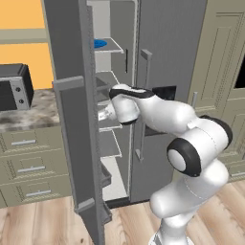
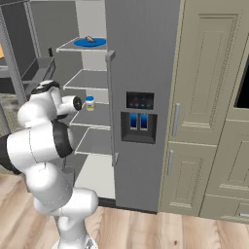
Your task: Retrieve the fish from the fridge and place it on the saucepan with marinade on the stove.
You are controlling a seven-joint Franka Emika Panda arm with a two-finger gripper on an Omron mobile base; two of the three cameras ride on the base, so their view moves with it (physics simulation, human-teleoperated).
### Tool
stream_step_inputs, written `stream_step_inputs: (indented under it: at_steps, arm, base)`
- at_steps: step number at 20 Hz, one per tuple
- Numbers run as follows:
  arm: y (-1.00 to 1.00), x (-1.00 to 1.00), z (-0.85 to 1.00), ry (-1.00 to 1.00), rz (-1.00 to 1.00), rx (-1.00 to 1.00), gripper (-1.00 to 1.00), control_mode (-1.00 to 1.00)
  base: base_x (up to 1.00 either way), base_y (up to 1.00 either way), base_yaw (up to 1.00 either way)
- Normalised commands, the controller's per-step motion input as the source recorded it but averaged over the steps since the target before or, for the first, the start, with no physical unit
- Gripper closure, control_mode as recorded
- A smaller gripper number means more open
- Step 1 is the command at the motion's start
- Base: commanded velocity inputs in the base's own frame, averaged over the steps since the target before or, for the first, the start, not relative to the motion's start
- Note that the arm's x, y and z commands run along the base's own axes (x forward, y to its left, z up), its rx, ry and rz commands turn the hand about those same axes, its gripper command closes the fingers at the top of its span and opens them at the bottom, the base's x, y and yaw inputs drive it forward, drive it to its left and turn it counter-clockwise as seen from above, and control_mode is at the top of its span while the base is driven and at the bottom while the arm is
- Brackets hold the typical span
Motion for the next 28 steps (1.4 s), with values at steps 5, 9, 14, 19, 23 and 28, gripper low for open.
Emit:
stream_step_inputs:
  at_steps: [5,9,14,19,23,28]
  arm:
    - [1.0,-0.19,-0.25,0.0,0.06,0.12,-1.0,-1.0]
    - [0.56,-0.06,-0.2,0.02,0.0,0.17,-1.0,-1.0]
    - [-0.74,0.0,0.57,0.13,-0.1,0.06,-1.0,-1.0]
    - [-1.0,0.0,1.0,0.27,-0.37,0.04,-1.0,-1.0]
    - [-1.0,-0.09,0.98,0.37,-0.43,-0.11,-1.0,-1.0]
    - [-0.99,-0.16,0.76,0.45,-0.4,-0.31,-1.0,-1.0]
  base:
    - [0.0,0.0,0.0]
    - [0.0,0.0,0.0]
    - [0.0,0.0,0.0]
    - [0.0,0.0,0.0]
    - [0.0,0.0,0.0]
    - [0.0,0.0,0.0]
